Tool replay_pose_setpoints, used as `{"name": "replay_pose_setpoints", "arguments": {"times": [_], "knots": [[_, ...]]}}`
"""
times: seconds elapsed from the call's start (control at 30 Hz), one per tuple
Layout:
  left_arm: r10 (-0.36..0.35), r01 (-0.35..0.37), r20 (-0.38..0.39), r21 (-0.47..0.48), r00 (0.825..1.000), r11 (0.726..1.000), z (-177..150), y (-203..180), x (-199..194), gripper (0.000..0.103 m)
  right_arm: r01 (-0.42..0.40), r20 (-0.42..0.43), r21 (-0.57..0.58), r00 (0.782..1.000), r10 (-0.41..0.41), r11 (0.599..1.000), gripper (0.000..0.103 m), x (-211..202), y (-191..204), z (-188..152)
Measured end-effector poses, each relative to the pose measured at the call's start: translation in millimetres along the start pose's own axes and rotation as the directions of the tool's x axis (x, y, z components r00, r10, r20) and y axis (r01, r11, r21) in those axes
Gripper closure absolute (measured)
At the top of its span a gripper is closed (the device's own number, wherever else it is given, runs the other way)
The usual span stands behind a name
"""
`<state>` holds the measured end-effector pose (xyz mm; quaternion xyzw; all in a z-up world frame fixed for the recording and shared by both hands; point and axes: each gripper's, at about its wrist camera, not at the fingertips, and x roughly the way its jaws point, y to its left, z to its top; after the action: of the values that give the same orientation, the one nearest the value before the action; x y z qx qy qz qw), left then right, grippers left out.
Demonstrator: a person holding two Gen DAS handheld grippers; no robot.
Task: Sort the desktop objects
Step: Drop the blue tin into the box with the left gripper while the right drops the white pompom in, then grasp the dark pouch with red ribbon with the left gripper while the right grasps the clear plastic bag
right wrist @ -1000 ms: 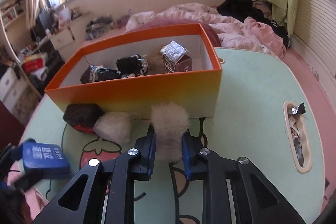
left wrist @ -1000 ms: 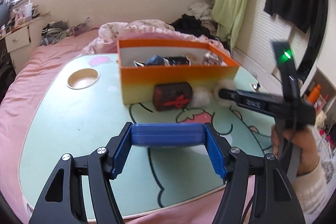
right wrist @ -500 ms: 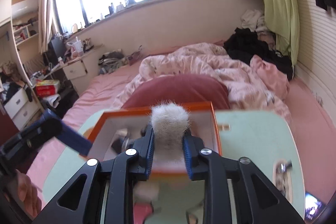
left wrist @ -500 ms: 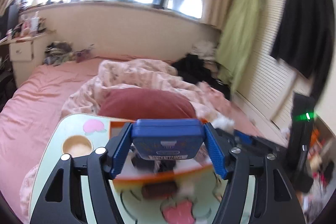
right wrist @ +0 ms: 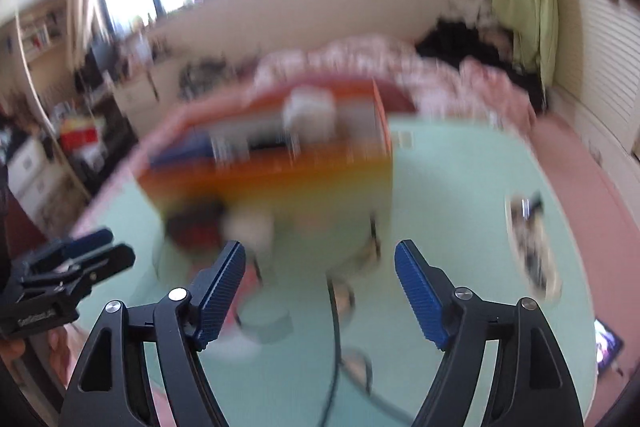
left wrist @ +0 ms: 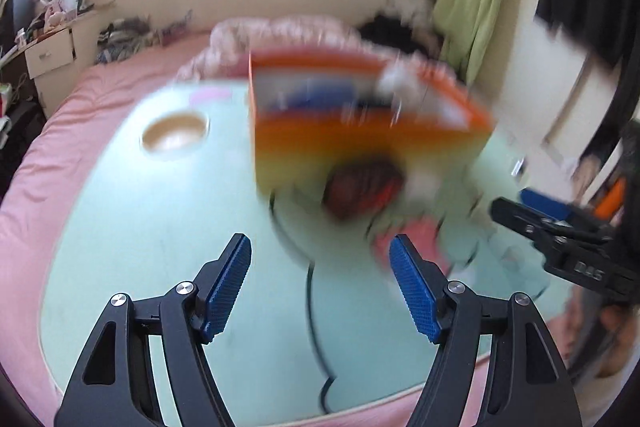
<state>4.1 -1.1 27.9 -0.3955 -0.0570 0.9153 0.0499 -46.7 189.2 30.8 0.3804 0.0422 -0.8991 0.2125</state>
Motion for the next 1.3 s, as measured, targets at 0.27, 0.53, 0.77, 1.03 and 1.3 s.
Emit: {"name": "replay_pose_setpoints", "arguments": {"times": [0.27, 0.53, 0.77, 1.03, 1.3], "knots": [[0.104, -0.108, 0.080, 0.055, 0.991, 0.993, -32.5, -2.1, 18.0, 0.000, 0.089, 0.049, -0.077, 0.995, -0.086, 0.993, 0.000, 9.9, 12.0, -36.2], [0.103, -0.108, 0.089, 0.056, 0.991, 0.993, -30.2, -1.7, 18.0, 0.000, 0.093, 0.052, -0.077, 0.995, -0.089, 0.993, 0.000, 9.5, 11.5, -36.4], [0.103, -0.109, 0.092, 0.055, 0.990, 0.993, -32.3, -7.1, 13.0, 0.000, 0.092, 0.052, -0.076, 0.995, -0.088, 0.993, 0.000, 9.7, 11.5, -36.9], [0.057, -0.059, 0.083, 0.024, 0.995, 0.998, -18.6, -8.9, 5.7, 0.000, 0.092, 0.052, -0.076, 0.995, -0.089, 0.993, 0.000, 9.6, 12.1, -36.4], [-0.015, 0.019, 0.039, -0.097, 0.999, 0.995, 41.7, -18.9, 29.2, 0.001, 0.092, 0.053, -0.076, 0.995, -0.088, 0.993, 0.000, 9.6, 11.8, -36.5]]}}
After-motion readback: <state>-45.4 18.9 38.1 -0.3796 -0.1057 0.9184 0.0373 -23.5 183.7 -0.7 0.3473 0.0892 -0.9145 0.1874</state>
